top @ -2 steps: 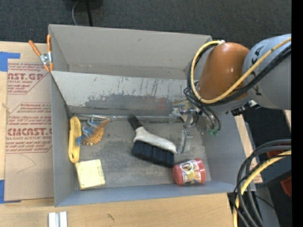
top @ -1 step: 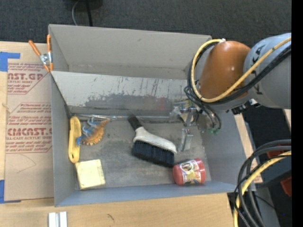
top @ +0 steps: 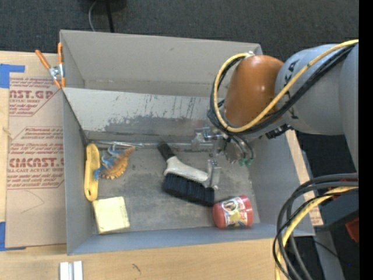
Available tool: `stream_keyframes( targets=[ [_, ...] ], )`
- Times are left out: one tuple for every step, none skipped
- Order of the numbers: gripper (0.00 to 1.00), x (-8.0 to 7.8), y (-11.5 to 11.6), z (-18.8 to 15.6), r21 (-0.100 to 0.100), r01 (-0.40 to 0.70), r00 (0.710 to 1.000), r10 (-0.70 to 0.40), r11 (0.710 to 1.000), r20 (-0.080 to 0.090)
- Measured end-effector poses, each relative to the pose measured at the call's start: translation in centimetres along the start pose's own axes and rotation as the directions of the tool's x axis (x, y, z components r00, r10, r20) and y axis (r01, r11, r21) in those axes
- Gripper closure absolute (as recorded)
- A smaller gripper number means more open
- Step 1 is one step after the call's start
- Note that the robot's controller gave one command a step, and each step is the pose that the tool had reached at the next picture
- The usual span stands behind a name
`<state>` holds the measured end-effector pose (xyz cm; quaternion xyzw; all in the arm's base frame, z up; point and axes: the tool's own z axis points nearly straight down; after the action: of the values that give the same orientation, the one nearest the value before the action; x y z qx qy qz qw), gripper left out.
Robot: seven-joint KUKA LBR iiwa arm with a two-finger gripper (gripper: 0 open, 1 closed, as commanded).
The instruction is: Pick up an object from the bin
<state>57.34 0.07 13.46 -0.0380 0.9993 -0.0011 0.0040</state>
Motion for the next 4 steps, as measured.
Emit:
stream_keyframes(
  targets=[
    [0.0,1.5,2.1,5.4,-0.003,0.173,0.985,-0.173,0.985,-0.003],
    [1.0,-1.9,11.8,5.9,-0.007,0.197,0.98,-0.197,0.98,-0.004],
    [1.0,-1.9,11.8,5.9,-0.007,0.197,0.98,-0.197,0.98,-0.004],
    [1.0,-0.7,12.2,5.0,-0.004,0.258,0.966,-0.258,0.966,-0.001]
  ],
)
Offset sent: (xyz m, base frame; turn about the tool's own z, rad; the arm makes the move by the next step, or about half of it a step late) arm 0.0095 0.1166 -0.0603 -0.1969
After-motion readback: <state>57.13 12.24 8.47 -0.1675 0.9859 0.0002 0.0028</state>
